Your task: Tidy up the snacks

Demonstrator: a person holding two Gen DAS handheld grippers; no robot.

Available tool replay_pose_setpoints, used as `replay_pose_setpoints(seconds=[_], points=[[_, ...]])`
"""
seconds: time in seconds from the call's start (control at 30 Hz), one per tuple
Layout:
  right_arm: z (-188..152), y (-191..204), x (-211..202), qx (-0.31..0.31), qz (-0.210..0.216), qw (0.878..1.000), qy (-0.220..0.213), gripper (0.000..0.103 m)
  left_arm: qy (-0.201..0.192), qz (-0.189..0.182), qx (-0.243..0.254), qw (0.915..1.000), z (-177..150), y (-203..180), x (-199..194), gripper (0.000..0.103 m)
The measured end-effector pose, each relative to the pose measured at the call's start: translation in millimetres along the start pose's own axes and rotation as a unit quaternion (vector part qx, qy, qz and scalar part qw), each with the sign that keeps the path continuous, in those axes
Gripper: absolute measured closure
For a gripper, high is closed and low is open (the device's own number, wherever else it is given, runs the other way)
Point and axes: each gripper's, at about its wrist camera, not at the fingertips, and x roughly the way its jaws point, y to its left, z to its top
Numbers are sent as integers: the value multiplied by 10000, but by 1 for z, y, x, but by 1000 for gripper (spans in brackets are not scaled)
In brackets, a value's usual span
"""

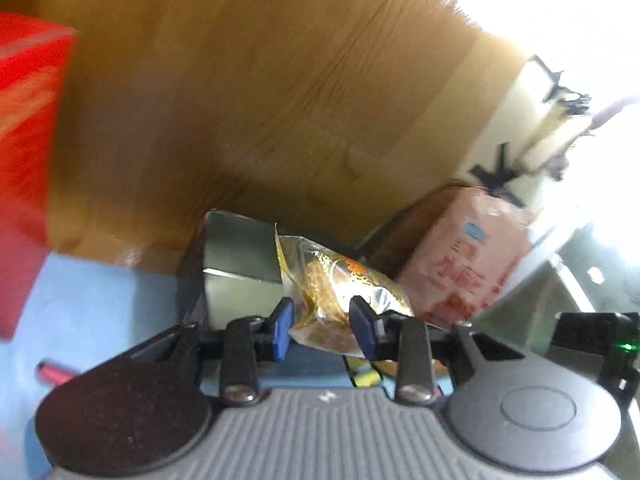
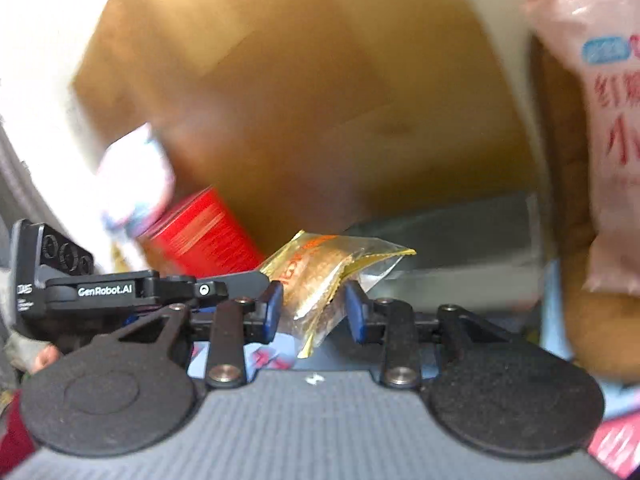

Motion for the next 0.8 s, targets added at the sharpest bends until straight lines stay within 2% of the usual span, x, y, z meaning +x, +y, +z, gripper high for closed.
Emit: replay_pose_setpoints(seconds=[0.17,0.23,0.3,0.4,0.57,0.67,0.8], points=[[17,-37,39,-9,-567,9983,123,63,180,298,-276,9990,2,10,56,72],[15,-42,44,-83,-780,9968,129,53,71,408,-41,9991,1,4,62,65],[15,-41,47,-221,-966,9951,-7,51,36,383,-7,9993,0,0,60,56],[9,-41,25,-362,-1066,9929,-375,51,-58,299,56,9995,-6,-6,43,54],[-17,-47,-26,-193,-928,9926,-759,51,-67,-163,61,9998,-30,-7,-1,54],[-48,-53,-52,-126,-821,9945,-632,49,81,-95,39,9999,-49,7,-27,54],[-84,-40,-52,-120,-430,9989,-151,49,169,352,-195,9990,-64,36,-64,54]])
